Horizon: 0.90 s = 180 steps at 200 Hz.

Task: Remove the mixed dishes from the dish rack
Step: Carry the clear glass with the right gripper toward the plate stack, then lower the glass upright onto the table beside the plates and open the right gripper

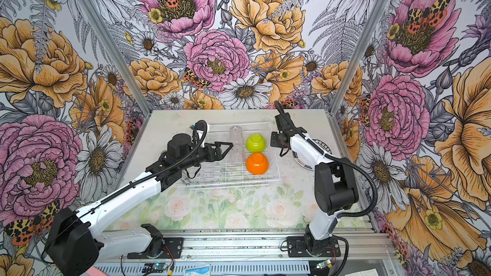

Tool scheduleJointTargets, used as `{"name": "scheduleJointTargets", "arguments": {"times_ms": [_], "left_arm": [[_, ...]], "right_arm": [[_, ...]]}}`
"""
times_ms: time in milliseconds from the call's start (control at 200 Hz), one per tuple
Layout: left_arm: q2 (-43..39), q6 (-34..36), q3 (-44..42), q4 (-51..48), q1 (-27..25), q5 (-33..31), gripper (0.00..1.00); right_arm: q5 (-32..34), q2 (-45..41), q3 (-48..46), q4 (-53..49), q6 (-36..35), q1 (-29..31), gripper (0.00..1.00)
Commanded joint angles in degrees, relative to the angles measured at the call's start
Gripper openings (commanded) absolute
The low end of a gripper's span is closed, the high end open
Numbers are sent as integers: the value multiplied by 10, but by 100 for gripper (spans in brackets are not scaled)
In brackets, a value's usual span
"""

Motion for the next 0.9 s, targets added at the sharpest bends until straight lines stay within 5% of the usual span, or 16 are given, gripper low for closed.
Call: {"name": "scheduleJointTargets", "arguments": {"times_ms": [0, 670, 816, 896], "left_arm": [[-11, 9, -5, 2, 5, 4, 99], [-1, 5, -12, 3, 7, 5, 99], [3, 6, -7, 1, 9, 10, 99], [2, 7, -7, -3, 11, 9, 99]], "right_arm": [[16, 12, 34, -28, -17, -4, 0], [5, 68, 64, -66, -36, -6, 0], [2, 79, 74, -66, -36, -7, 37], [-5, 81, 80, -67, -36, -7, 48]]}}
